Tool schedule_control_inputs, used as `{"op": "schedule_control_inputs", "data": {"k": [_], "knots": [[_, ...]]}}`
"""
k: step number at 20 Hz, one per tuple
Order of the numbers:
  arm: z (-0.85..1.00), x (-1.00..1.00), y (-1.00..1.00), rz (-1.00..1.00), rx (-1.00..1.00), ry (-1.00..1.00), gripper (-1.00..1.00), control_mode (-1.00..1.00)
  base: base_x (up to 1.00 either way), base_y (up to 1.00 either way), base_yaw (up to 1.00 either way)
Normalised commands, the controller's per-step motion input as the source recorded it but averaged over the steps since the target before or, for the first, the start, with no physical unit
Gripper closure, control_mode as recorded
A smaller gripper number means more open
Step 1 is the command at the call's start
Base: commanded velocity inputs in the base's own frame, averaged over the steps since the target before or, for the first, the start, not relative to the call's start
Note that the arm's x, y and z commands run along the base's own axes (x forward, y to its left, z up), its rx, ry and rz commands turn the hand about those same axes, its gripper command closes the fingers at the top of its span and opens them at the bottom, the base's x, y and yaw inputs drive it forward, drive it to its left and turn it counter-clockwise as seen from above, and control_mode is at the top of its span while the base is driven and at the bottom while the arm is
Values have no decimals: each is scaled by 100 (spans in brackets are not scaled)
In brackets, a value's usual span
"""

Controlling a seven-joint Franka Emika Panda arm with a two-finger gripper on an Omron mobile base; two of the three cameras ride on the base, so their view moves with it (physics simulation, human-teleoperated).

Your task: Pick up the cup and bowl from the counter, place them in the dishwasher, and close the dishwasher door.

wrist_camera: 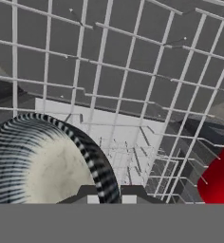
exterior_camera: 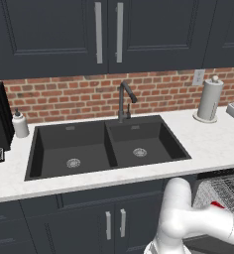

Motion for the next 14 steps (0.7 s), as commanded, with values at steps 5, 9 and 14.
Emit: {"op": "schedule_control_inputs", "data": {"k": [5,9,14], "knots": [[-38,13,0,-2,6,0,-100,-100,0,0,0],[-29,7,-10,-1,8,0,-100,-100,0,0,0],[-13,-1,-24,-1,9,0,-100,-100,0,0,0]]}}
